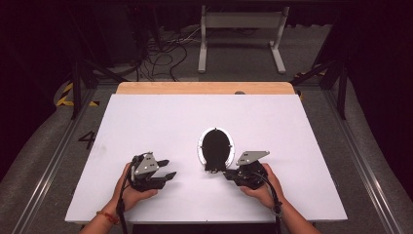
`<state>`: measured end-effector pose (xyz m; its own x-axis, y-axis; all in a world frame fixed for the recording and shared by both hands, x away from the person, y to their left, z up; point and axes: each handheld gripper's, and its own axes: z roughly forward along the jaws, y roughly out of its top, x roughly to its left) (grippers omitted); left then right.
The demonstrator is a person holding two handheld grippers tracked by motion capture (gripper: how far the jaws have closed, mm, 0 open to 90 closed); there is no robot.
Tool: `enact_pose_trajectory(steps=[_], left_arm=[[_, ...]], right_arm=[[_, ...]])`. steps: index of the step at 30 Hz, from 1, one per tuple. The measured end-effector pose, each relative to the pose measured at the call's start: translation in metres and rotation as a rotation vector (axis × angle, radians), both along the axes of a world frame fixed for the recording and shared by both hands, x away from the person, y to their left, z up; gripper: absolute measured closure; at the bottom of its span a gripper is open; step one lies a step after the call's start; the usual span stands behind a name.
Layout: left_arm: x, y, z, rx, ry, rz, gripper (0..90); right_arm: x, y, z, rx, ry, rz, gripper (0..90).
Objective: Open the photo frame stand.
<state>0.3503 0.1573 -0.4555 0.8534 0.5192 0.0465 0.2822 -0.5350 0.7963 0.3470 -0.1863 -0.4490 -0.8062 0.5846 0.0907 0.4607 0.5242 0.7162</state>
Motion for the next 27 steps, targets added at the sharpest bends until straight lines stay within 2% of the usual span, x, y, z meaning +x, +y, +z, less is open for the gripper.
enact_pose_trajectory(steps=[3,5,8,12,16,17,19,21,23,24,27], left_arm=[[0.005,-0.014,0.0,0.014,-0.001,-0.036,50.9],[0.009,-0.031,-0.001,0.052,-0.011,-0.071,52.7],[0.015,-0.045,-0.002,0.088,-0.007,-0.099,54.4],[0.026,-0.062,-0.005,0.097,0.017,-0.112,54.3],[0.034,-0.069,-0.008,0.123,0.007,-0.103,54.6],[0.036,-0.07,-0.009,0.107,0.015,-0.101,54.5],[0.04,-0.072,-0.009,0.102,0.016,-0.085,54.2],[0.04,-0.073,-0.01,0.094,0.02,-0.08,53.7],[0.038,-0.072,-0.009,0.101,0.016,-0.095,53.4],[0.037,-0.073,-0.009,0.092,0.019,-0.089,52.3],[0.035,-0.075,-0.008,0.102,0.003,-0.102,51.1]], right_arm=[[0.0,0.0,0.0,-0.001,-0.005,0.002,82.4],[0.001,0.0,0.001,0.011,-0.013,0.004,82.3],[0.001,0.001,0.002,0.005,-0.02,0.005,82.0],[0.001,0.0,0.003,0.01,-0.017,-0.003,80.3],[0.001,-0.001,0.003,0.019,-0.013,-0.006,77.7],[0.001,-0.001,0.003,0.03,-0.011,-0.007,77.2],[0.002,-0.002,0.003,0.046,-0.004,0.001,75.1],[0.004,-0.004,0.002,0.076,0.007,0.004,70.2],[0.005,-0.004,0.002,0.081,0.013,0.002,67.7],[0.005,-0.005,0.002,0.09,0.013,0.002,65.7],[0.005,-0.005,0.004,0.099,0.001,-0.005,65.4]])
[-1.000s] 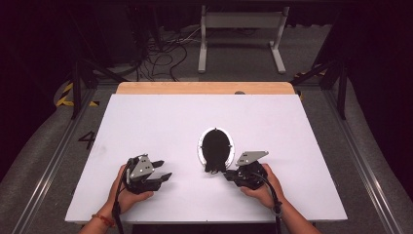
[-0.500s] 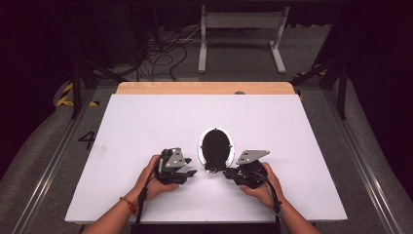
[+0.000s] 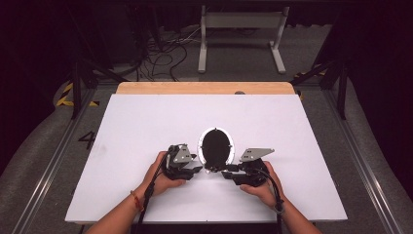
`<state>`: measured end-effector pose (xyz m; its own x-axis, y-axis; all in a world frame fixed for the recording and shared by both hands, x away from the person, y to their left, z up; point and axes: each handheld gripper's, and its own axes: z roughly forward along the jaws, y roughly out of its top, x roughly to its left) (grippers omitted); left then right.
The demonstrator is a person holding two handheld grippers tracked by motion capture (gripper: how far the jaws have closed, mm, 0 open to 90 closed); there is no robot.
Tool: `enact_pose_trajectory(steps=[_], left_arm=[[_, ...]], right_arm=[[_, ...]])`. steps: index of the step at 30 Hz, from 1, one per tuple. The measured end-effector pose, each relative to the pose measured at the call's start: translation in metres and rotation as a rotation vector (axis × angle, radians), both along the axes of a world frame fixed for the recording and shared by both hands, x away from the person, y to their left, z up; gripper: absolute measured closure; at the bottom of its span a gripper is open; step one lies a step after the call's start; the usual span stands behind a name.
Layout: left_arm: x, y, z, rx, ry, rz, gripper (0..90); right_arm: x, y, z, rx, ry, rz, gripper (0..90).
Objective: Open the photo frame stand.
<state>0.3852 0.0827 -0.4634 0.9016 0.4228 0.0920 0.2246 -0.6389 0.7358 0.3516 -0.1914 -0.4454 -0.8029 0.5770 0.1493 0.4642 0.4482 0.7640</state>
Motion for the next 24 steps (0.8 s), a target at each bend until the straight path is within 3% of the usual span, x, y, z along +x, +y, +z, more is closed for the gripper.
enact_pose_trajectory(steps=[2,6,11,18,19,24], left_arm=[[-0.001,-0.001,0.001,-0.005,-0.002,-0.007,50.5],[-0.003,-0.003,0.002,-0.02,-0.005,-0.02,49.7],[-0.004,-0.007,0.003,-0.019,-0.008,-0.029,51.1],[-0.003,-0.012,0.004,-0.033,-0.016,-0.033,53.9],[-0.003,-0.016,0.004,-0.029,-0.017,-0.04,54.0],[-0.003,-0.016,0.003,-0.017,-0.015,-0.035,53.6]], right_arm=[[-0.001,0.0,0.002,0.014,-0.024,-0.003,65.2],[-0.001,-0.001,0.003,0.03,-0.01,-0.003,62.6],[0.004,-0.001,-0.002,0.059,0.055,0.011,50.9],[0.011,-0.002,-0.004,0.122,0.107,0.016,44.5],[0.014,-0.003,-0.005,0.151,0.149,0.013,40.3],[0.02,-0.005,-0.009,0.223,0.215,0.012,36.1]])
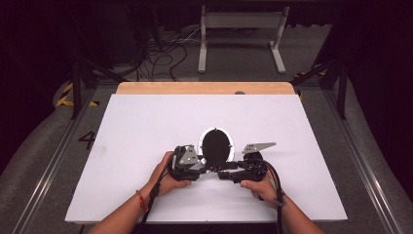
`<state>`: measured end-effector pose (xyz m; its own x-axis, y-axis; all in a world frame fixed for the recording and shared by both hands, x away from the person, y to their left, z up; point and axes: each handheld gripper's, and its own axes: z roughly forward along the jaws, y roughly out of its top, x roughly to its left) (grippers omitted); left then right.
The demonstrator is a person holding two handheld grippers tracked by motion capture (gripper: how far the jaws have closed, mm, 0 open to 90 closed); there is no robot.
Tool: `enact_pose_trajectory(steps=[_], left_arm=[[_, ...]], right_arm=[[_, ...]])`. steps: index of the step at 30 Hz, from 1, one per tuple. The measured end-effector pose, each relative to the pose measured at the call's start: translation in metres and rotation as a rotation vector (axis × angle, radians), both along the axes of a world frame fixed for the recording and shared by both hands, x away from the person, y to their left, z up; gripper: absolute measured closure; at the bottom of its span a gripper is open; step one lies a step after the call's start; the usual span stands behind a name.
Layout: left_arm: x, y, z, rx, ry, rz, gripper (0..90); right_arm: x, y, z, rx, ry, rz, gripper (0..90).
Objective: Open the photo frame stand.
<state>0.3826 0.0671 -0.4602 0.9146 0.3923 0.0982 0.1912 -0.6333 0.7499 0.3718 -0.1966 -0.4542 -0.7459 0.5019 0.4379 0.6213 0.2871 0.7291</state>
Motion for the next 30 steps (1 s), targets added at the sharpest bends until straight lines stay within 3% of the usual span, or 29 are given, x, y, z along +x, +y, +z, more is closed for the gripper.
enact_pose_trajectory(steps=[5,8,13,18,20,24,30], left_arm=[[0.001,0.0,-0.001,0.004,-0.005,0.001,53.1],[0.001,0.001,-0.001,0.018,-0.008,0.002,52.8],[0.005,0.005,-0.002,0.022,-0.007,0.017,52.8],[0.007,0.007,-0.003,0.033,-0.01,0.023,52.2],[0.007,0.008,-0.003,0.04,-0.016,0.027,51.3],[0.008,0.009,-0.003,0.044,-0.01,0.026,50.5],[0.009,0.013,-0.002,0.035,-0.011,0.037,49.4]], right_arm=[[0.009,0.0,-0.003,0.065,0.089,-0.028,36.4],[0.011,0.001,-0.004,0.078,0.111,-0.043,37.9],[0.021,0.0,-0.008,0.127,0.215,-0.083,35.2],[0.026,-0.001,-0.007,0.148,0.216,-0.116,36.6],[0.03,0.0,-0.008,0.163,0.243,-0.135,37.0],[0.033,0.004,-0.008,0.164,0.239,-0.145,38.0],[0.034,0.006,-0.01,0.152,0.22,-0.159,47.1]])
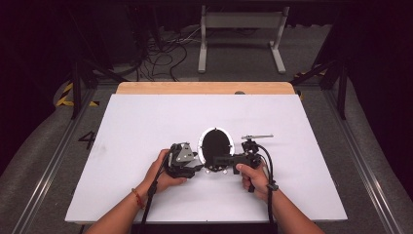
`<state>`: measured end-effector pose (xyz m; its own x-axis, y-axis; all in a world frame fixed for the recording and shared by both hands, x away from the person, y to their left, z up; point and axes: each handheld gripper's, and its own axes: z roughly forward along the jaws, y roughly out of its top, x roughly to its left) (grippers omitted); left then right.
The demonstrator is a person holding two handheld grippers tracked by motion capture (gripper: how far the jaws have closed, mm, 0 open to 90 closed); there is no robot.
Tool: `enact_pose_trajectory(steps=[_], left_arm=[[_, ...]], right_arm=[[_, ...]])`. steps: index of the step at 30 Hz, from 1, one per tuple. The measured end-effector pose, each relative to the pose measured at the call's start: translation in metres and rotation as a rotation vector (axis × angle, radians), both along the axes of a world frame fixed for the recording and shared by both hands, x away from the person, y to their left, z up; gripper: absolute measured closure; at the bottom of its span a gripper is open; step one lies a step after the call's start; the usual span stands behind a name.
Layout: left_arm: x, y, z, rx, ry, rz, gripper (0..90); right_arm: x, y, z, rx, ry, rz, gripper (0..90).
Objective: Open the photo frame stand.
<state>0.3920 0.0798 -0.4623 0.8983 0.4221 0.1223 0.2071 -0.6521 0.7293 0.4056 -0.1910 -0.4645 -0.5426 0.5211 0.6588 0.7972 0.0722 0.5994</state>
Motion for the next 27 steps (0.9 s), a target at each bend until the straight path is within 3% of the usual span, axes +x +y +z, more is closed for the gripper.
enact_pose_trajectory(steps=[6,10,13,14,15,18,20,23,27], left_arm=[[0.006,0.006,-0.001,-0.053,0.035,0.022,43.1],[0.016,0.012,-0.002,-0.108,0.095,0.054,36.1],[0.021,0.014,-0.002,-0.118,0.099,0.057,30.7],[0.027,0.014,-0.001,-0.128,0.137,0.054,29.7],[0.027,0.014,-0.001,-0.128,0.137,0.054,26.8],[0.036,0.015,0.0,-0.182,0.161,0.059,25.5],[0.042,0.014,-0.001,-0.162,0.173,0.049,22.2],[0.048,0.012,-0.002,-0.19,0.207,0.053,20.9],[0.048,0.006,-0.001,-0.159,0.175,0.017,19.4]], right_arm=[[-0.002,-0.001,0.0,0.001,-0.045,0.002,53.8],[-0.004,0.0,0.002,-0.008,-0.085,0.012,56.0],[-0.006,0.0,0.003,-0.015,-0.118,0.028,57.3],[-0.006,0.0,0.003,-0.016,-0.126,0.03,57.3],[-0.006,0.0,0.003,-0.016,-0.126,0.03,57.3],[-0.008,0.001,0.003,-0.028,-0.174,0.041,57.2],[-0.011,0.003,0.005,-0.043,-0.206,0.049,57.3],[-0.014,0.005,0.007,-0.062,-0.261,0.068,57.3],[-0.016,0.005,0.007,-0.067,-0.302,0.081,57.5]])
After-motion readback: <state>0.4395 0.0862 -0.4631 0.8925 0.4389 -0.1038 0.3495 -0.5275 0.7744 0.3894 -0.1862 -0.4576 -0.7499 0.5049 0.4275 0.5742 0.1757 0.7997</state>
